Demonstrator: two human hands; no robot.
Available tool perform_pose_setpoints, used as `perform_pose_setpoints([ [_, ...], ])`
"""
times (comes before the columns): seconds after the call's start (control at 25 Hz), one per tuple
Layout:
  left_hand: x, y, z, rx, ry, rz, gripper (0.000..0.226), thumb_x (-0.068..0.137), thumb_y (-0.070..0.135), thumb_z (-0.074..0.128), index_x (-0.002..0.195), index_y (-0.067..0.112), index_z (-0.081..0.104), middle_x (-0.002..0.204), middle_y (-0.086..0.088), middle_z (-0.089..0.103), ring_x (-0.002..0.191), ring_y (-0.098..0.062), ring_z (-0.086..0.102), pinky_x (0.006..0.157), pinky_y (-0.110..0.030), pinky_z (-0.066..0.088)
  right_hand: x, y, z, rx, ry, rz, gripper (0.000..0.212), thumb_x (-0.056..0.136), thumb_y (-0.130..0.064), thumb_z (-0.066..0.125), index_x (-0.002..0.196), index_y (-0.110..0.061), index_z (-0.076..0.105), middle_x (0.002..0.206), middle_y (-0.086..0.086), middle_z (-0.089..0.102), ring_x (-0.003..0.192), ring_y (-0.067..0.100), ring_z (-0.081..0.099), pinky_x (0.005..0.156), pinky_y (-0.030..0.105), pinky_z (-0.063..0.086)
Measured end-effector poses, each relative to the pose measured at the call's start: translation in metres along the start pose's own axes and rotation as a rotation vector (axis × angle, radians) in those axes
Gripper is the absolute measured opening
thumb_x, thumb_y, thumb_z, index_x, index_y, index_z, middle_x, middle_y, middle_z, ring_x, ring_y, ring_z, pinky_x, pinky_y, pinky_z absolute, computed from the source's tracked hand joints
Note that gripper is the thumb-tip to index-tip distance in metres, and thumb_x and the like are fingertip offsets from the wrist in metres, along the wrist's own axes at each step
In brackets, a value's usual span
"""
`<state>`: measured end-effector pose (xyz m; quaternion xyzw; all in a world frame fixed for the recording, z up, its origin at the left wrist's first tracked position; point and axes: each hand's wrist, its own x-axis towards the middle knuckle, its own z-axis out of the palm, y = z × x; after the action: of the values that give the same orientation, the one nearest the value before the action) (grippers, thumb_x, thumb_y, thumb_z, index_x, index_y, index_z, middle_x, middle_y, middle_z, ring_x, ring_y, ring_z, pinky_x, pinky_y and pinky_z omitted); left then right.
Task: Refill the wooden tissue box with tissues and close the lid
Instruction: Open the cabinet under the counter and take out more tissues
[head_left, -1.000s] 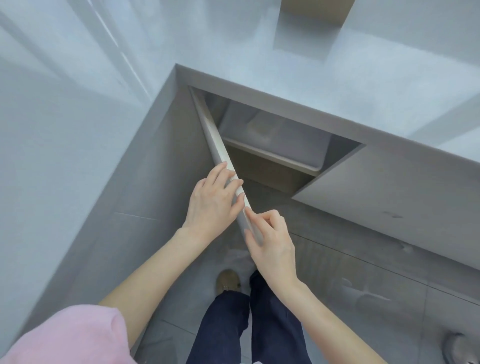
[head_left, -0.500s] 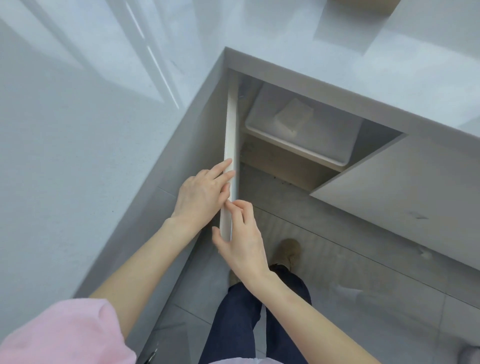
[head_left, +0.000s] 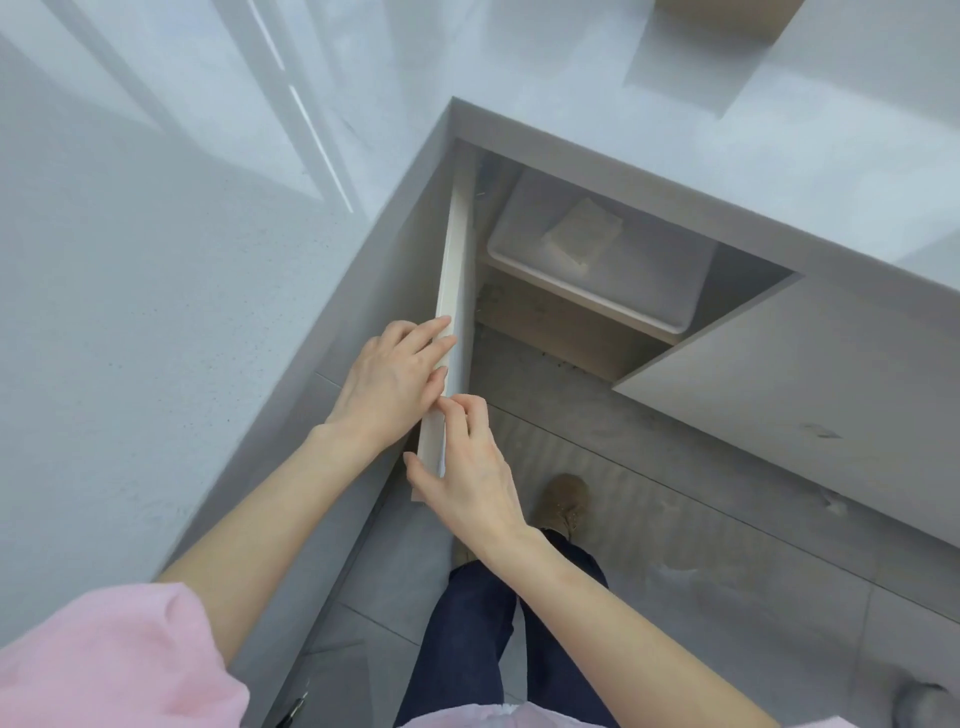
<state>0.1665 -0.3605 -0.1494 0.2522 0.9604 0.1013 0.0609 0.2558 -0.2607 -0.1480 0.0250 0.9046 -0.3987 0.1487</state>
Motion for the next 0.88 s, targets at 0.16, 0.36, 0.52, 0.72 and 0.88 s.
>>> perform_pose_setpoints([
  [0.16,0.005,0.008,-0.007,0.073,-0.047,-0.006,0.042,0.079,0.025,0.041,0.104,0.003,0.067,0.114,-0.014,0.068,0.101,-0.033,0.065,0.075,-0.044,0.054,0.005,0.023,-0.021,-0.174,0.071,-0.120,0.054,0.083,-0.027,0.060,0.130,-0.005,0.047,0.132,0.011,0.053,0.118,0.028,0.055,0.099,0.041,0.047],
  [0.36,0.022,0.025,-0.006,0.120,-0.108,0.004,0.051,0.080,0.031,0.036,0.113,0.003,0.064,0.119,-0.015,0.066,0.114,-0.034,0.060,0.092,-0.053,0.046,0.027,0.063,-0.054,-0.489,0.119,-0.078,0.068,0.077,-0.033,0.064,0.136,-0.007,0.043,0.145,0.010,0.045,0.136,0.029,0.037,0.111,0.050,0.024],
  [0.52,0.045,0.044,0.003,0.028,-0.195,-0.086,0.056,0.091,0.035,0.031,0.139,0.007,0.037,0.149,-0.010,0.036,0.140,-0.027,0.028,0.114,-0.046,0.020,0.046,0.087,-0.077,-0.549,0.079,-0.026,0.069,0.080,-0.034,0.063,0.139,-0.009,0.038,0.150,0.010,0.036,0.140,0.029,0.029,0.114,0.050,0.017],
  [0.72,0.072,0.061,0.019,0.009,-0.253,-0.155,0.063,0.095,0.039,0.031,0.148,0.014,0.008,0.158,-0.005,0.005,0.146,-0.022,0.000,0.117,-0.040,-0.001,0.069,0.110,-0.102,-0.557,0.040,-0.025,0.071,0.081,-0.034,0.063,0.141,-0.008,0.035,0.151,0.012,0.032,0.142,0.030,0.025,0.115,0.050,0.015],
  [0.88,0.098,0.070,0.030,-0.006,-0.263,-0.185,0.065,0.094,0.041,0.032,0.148,0.015,0.007,0.158,-0.007,0.006,0.145,-0.024,0.000,0.117,-0.041,0.000,0.092,0.124,-0.121,-0.576,0.025,-0.041,0.070,0.083,-0.036,0.060,0.142,-0.010,0.032,0.153,0.011,0.029,0.143,0.028,0.021,0.116,0.048,0.011],
])
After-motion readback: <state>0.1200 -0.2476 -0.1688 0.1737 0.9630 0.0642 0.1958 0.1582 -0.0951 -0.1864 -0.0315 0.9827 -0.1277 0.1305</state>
